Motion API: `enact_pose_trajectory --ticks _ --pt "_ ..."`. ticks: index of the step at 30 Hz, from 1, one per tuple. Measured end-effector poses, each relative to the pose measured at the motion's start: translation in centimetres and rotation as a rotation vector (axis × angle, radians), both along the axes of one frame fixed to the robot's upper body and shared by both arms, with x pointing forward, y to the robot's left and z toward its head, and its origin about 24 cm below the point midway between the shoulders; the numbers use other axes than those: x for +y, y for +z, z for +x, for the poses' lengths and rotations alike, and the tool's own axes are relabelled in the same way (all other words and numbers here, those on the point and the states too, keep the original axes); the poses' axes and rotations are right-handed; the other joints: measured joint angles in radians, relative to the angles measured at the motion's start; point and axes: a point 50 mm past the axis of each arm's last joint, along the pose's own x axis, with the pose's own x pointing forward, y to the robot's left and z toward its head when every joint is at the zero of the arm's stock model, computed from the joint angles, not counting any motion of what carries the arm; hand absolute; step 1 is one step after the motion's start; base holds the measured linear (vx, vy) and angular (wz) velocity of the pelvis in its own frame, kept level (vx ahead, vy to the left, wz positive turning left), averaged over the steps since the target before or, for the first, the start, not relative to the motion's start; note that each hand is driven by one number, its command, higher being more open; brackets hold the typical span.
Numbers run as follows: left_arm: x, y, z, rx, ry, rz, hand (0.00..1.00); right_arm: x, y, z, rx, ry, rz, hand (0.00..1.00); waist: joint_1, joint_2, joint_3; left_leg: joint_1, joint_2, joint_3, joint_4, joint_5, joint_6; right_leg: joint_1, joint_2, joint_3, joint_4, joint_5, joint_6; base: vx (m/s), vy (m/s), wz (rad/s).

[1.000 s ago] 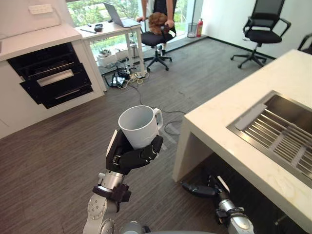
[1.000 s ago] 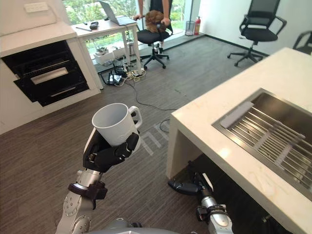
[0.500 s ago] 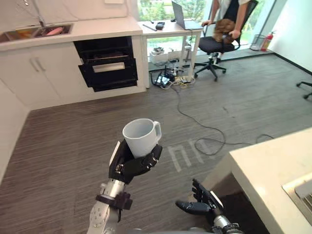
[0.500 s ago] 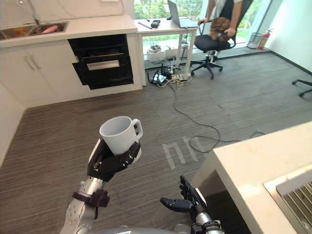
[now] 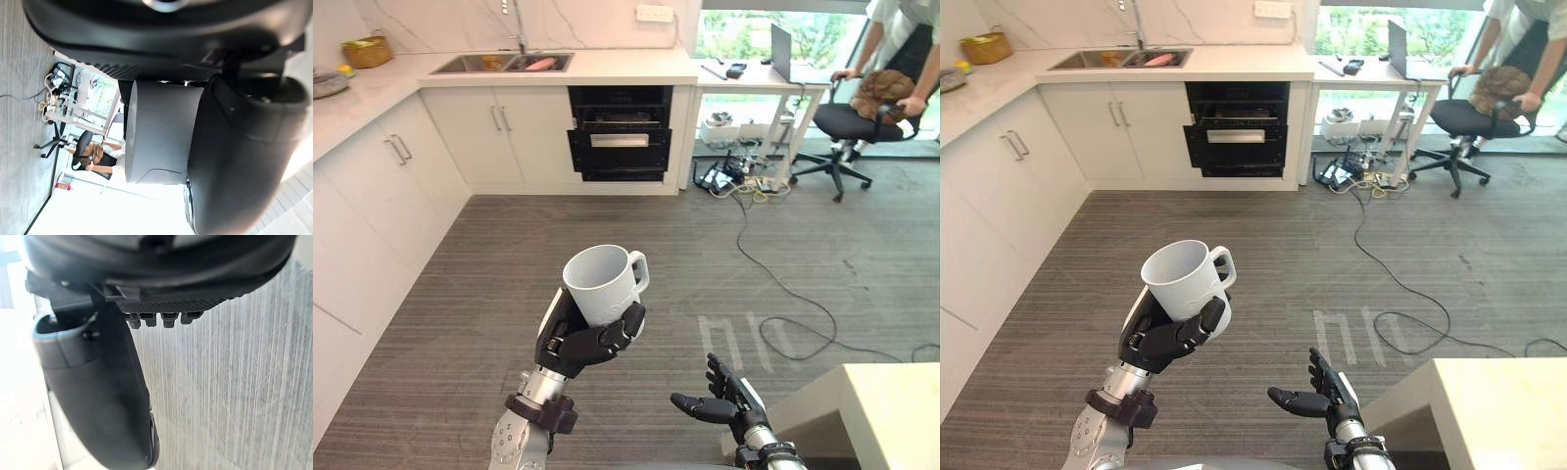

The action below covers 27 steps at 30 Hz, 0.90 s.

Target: Walk over to the sink, pick up the cup, carry it to the dishwasher, place the cup inside the dishwasher, then close the dishwasher door

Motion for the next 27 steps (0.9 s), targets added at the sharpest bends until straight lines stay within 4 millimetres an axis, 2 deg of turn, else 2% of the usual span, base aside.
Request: enact_pose_trajectory --ticks 4,5,6,8,9,10,12,13,15,16,19,23,26,27 --pt "0.1 -0.7 0.1 0.055 0.057 0.027 0.0 0.8 -0.2 0.1 0.013 0.053 0.021 1.0 -0.005 -0.003 0.005 0.041 -0.021 -0.023 -0.027 0.006 0.01 -0.052 -0.032 0.053 0.185 -0.008 -0.014 -0.08 0.069 0.15" --pt "0.1 -0.9 0.2 0.064 0.059 0.049 0.0 1.1 -0.3 -0.1 0.024 0.074 0.022 1.0 -0.019 -0.008 0.007 0.041 -0.03 -0.053 -0.029 0.0 0.017 -0.077 -0.041 0.092 0.256 -0.009 -0.026 -0.09 0.022 0.7" --pt "0.1 -0.9 0.3 0.066 0.053 0.059 0.0 1.5 -0.5 -0.4 0.041 0.086 0.022 1.0 -0.034 -0.006 0.017 0.037 -0.037 -0.1 -0.023 0.001 0.024 -0.109 -0.03 0.161 0.312 -0.047 -0.057 -0.04 -0.007 0.96" --pt "0.3 -1.0 0.5 0.07 0.04 0.076 0.0 1.7 -0.7 -1.0 0.063 0.08 0.028 1.0 -0.04 -0.008 0.021 0.022 -0.042 -0.169 -0.009 -0.002 0.028 -0.122 0.012 0.244 0.299 -0.099 -0.033 -0.02 -0.017 1.0" --pt "0.6 -1.1 0.5 0.07 0.031 0.089 0.0 2.0 -0.9 -1.4 0.076 0.073 0.027 1.0 -0.039 -0.007 0.023 0.006 -0.042 -0.215 0.002 -0.006 0.034 -0.133 0.058 0.313 0.254 -0.115 -0.016 -0.02 -0.011 1.07" --pt "0.8 -1.1 0.5 0.066 0.025 0.098 0.0 2.1 -0.9 -1.4 0.076 0.072 0.025 1.0 -0.038 -0.009 0.023 -0.003 -0.044 -0.226 0.01 -0.006 0.034 -0.135 0.076 0.344 0.208 -0.115 -0.015 -0.01 -0.017 1.04" --pt "1.1 -1.0 0.5 0.056 0.018 0.11 0.0 2.2 -0.8 -1.1 0.066 0.063 0.024 1.0 -0.033 -0.02 0.032 -0.012 -0.06 -0.244 0.021 -0.006 0.034 -0.135 0.077 0.35 0.144 -0.114 -0.014 0.03 -0.056 0.78" --pt "1.3 -1.2 0.3 0.065 0.016 0.11 0.0 2.3 -0.7 -0.8 0.06 0.064 0.022 1.0 -0.027 -0.031 0.034 -0.011 -0.079 -0.25 0.022 -0.005 0.032 -0.126 0.069 0.357 0.11 -0.086 0.003 0.06 -0.087 0.91" --pt "1.4 -1.6 0.0 0.082 0.02 0.104 0.0 2.0 -0.5 -0.3 0.048 0.071 0.012 1.0 -0.024 -0.028 0.033 -0.001 -0.074 -0.247 0.016 0.003 0.021 -0.1 0.076 0.349 0.082 -0.058 0.01 0.11 -0.108 0.66" --pt "1.5 -1.8 -0.4 0.094 0.03 0.095 0.0 1.9 -0.3 0.5 0.028 0.079 0.008 1.0 -0.017 -0.011 0.03 -0.005 -0.062 -0.244 0.012 0.008 0.014 -0.089 0.085 0.343 0.047 -0.041 0.003 0.11 -0.098 0.16" --pt "1.4 -1.9 -0.6 0.095 0.017 0.085 0.0 2.1 0.1 2.2 -0.008 0.092 0.003 1.0 -0.003 0.002 0.03 -0.005 -0.031 -0.237 -0.005 0.015 0.009 -0.052 0.115 0.337 -0.055 0.016 0.002 0.12 -0.088 -0.1" --pt "1.2 -1.9 -0.5 0.081 -0.009 0.084 0.0 1.5 0.2 2.7 -0.015 0.07 -0.023 1.0 -0.005 0.004 0.031 0.026 -0.019 -0.235 -0.037 0.027 0.009 -0.017 0.131 0.337 -0.086 0.026 0.0 0.16 -0.074 -0.02" --pt "1.2 -1.8 -0.4 0.075 -0.013 0.085 0.0 1.3 0.2 2.7 -0.014 0.056 -0.034 1.0 -0.009 0.008 0.032 0.056 -0.01 -0.225 -0.06 0.027 -0.005 -0.002 0.142 0.341 -0.088 0.026 -0.001 0.09 -0.03 -0.05" --pt "1.4 -2.1 -0.3 0.099 -0.021 0.104 0.0 1.6 -0.7 1.5 0.043 0.069 -0.028 1.0 -0.031 0.045 0.049 0.098 0.016 -0.218 -0.146 0.098 -0.031 0.036 0.178 0.332 -0.174 0.077 -0.037 0.03 -0.007 -0.04"
